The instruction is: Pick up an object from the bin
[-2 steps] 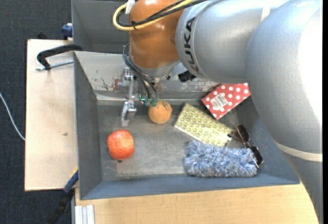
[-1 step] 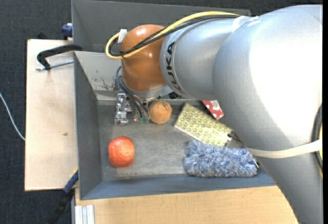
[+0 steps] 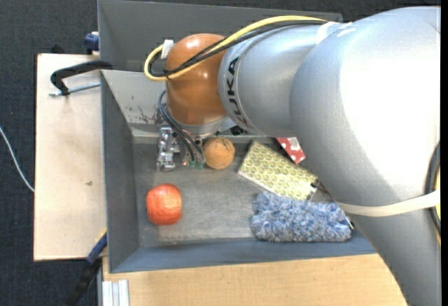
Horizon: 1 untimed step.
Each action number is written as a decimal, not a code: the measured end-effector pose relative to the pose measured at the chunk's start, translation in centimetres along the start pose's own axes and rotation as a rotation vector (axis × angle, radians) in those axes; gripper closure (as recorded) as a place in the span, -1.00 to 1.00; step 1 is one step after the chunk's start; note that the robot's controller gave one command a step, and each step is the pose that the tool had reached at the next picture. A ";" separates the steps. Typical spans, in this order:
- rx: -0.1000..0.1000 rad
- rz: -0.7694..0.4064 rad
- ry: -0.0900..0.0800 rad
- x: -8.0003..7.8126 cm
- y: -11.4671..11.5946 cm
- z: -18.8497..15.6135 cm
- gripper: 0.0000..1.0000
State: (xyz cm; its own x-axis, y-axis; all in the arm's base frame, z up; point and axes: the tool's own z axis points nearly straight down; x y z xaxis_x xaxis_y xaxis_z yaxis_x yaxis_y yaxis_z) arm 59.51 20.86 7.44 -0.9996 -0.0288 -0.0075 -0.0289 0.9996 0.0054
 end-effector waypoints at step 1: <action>0.006 -0.006 0.014 3.6 -2.0 -3.3 1.00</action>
Offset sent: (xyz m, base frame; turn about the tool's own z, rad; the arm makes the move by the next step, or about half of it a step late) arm -0.0253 -0.0385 0.0753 -0.0660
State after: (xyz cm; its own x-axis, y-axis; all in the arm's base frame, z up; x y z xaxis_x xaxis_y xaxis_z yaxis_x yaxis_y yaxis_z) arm 55.99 18.77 10.74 -0.9994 -0.0348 0.0068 -0.0348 0.9994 -0.0001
